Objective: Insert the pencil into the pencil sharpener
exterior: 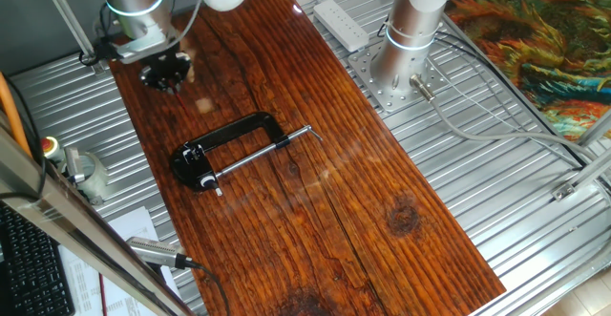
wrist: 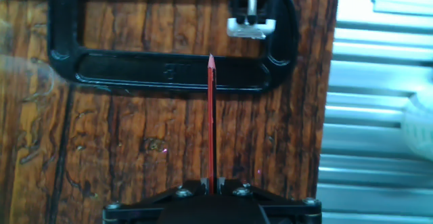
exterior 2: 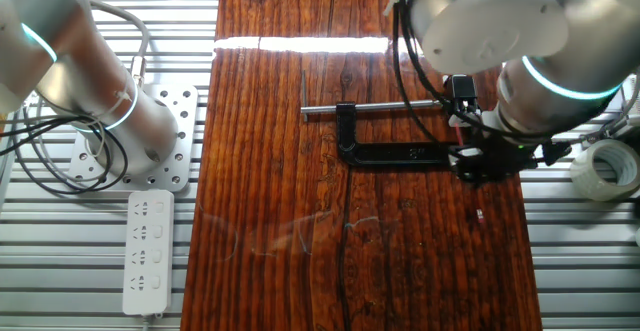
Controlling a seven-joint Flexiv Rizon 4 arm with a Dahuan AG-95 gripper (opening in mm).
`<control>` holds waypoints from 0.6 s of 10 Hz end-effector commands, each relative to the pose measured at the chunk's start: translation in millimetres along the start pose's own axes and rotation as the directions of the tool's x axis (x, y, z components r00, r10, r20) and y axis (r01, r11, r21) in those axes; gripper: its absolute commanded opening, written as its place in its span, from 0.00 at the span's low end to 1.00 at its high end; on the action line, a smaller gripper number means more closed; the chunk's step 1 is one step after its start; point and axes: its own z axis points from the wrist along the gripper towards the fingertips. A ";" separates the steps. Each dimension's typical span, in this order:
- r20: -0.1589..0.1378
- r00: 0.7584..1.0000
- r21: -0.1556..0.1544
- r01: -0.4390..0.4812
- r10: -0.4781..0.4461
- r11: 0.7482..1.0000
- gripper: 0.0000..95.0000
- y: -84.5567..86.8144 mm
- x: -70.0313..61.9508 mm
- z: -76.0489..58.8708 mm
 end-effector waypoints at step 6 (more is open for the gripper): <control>0.060 0.998 0.008 -0.002 0.002 1.000 0.00 -18.9 0.5 13.7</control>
